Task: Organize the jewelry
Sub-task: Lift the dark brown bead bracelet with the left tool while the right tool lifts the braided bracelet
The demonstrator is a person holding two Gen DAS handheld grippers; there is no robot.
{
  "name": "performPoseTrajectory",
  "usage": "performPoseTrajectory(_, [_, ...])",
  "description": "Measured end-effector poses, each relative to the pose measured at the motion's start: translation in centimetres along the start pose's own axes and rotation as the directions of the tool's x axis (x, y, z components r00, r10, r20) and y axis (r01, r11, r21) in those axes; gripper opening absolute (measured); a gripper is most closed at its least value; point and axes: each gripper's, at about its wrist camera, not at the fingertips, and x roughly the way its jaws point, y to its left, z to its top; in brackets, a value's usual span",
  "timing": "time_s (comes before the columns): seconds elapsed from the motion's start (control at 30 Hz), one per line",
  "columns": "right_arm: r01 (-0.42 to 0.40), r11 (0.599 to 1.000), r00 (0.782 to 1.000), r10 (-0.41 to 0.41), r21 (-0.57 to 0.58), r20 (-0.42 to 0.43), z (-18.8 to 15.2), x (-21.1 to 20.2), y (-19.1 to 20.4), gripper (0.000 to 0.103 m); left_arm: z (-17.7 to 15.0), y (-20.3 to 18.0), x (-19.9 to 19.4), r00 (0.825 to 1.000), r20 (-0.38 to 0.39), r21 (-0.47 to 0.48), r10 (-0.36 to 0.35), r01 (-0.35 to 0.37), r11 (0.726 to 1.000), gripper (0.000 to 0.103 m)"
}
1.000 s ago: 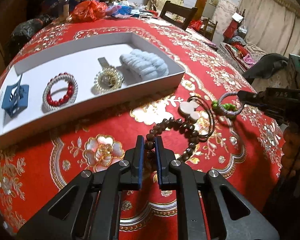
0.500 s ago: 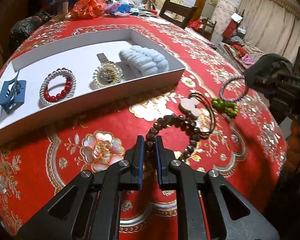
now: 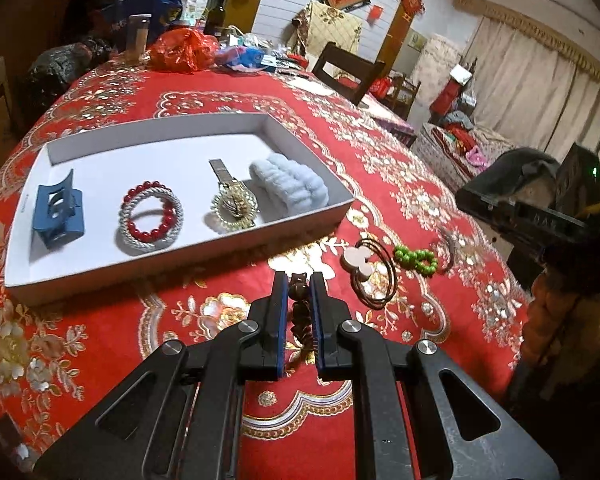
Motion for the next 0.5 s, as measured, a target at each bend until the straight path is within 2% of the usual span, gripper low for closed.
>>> performPoseTrajectory(0.23, [0.004, 0.995, 1.000, -0.002, -0.102, 0.021, -0.3, -0.6, 2.0, 0.007, 0.9, 0.0, -2.0, 0.999, 0.047, -0.018, 0.002, -0.001, 1.000, 0.009])
performPoseTrajectory(0.4, [0.004, 0.995, 0.999, 0.001, -0.104, 0.046, -0.1, -1.4, 1.9, 0.007, 1.2, 0.2, -2.7, 0.998, 0.060, -0.037, 0.026, -0.024, 0.999, 0.009])
performPoseTrajectory(0.43, [0.042, 0.995, 0.998, -0.037, -0.096, 0.049, 0.1, -1.6, 1.5, 0.007, 1.2, 0.3, -2.8, 0.998, 0.063, -0.042, 0.029, -0.026, 0.999, 0.009])
performPoseTrajectory(0.47, [0.147, 0.985, 0.989, -0.144, -0.091, 0.042, 0.2, -1.5, 0.8, 0.007, 1.3, 0.4, -3.0, 0.997, 0.067, -0.046, 0.033, -0.030, 0.998, 0.009])
performPoseTrajectory(0.5, [0.214, 0.974, 0.977, -0.212, -0.079, 0.036, 0.3, -1.5, 0.1, 0.008, 1.3, 0.5, -3.1, 0.997, 0.069, -0.049, 0.035, -0.032, 0.998, 0.009])
